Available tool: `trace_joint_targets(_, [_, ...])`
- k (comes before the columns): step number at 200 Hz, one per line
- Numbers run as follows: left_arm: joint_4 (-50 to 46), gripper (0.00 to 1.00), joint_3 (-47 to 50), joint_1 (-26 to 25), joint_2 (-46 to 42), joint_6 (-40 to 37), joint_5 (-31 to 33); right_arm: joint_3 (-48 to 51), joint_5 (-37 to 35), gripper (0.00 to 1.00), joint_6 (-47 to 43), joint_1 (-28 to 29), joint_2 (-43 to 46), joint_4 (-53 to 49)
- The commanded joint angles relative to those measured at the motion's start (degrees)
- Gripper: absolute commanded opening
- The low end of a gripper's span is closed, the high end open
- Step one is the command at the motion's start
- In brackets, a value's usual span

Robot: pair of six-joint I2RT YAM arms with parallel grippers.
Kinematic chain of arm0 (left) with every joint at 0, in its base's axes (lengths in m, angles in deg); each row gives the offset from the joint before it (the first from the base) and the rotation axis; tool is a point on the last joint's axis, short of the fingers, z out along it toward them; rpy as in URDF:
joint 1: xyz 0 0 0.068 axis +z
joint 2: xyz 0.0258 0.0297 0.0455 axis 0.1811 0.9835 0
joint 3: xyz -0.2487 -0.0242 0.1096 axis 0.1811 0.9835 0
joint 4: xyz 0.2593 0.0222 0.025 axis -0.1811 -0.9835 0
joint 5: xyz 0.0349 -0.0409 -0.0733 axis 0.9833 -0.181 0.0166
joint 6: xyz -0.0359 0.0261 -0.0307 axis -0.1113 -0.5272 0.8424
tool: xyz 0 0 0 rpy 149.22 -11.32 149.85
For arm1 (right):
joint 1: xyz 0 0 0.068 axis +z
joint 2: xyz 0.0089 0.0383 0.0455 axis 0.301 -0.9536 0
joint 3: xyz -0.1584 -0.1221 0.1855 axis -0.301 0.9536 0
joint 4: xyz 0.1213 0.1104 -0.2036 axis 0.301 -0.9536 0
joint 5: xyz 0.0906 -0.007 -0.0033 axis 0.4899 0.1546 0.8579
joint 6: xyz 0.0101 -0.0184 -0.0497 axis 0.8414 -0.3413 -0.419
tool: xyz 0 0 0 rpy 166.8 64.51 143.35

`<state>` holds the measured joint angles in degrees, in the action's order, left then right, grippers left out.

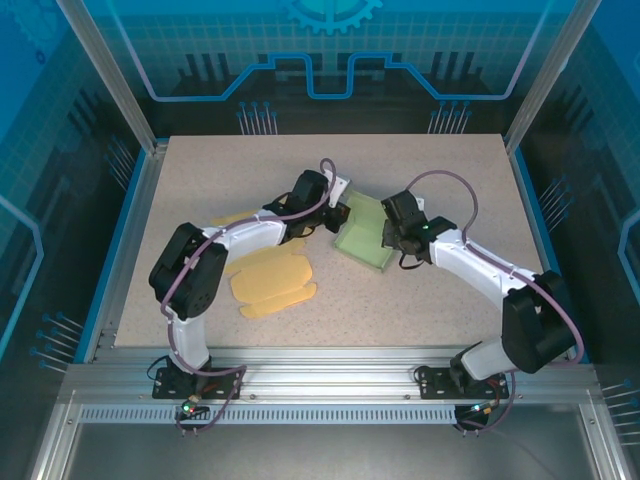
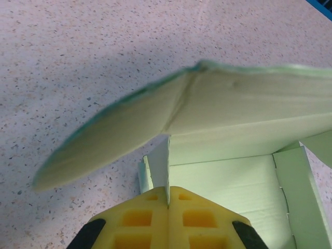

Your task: Fold the paper box

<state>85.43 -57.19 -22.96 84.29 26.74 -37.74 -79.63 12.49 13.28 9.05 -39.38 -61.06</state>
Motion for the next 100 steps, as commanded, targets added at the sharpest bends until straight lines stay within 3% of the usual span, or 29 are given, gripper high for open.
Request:
trace_joint_targets(1, [2.46,0.00,1.37,-1.78,-1.29,2.74,0.57,-0.55,4.74,0.08,0.72,-1.21,-1.32,8.92])
trace_joint_targets(100, [5.70,0.00,5.34,-3.08,-1.05,5.40,6.74,-3.36,11.18,0.06,-2.99,-3.89,-9.31,14.17])
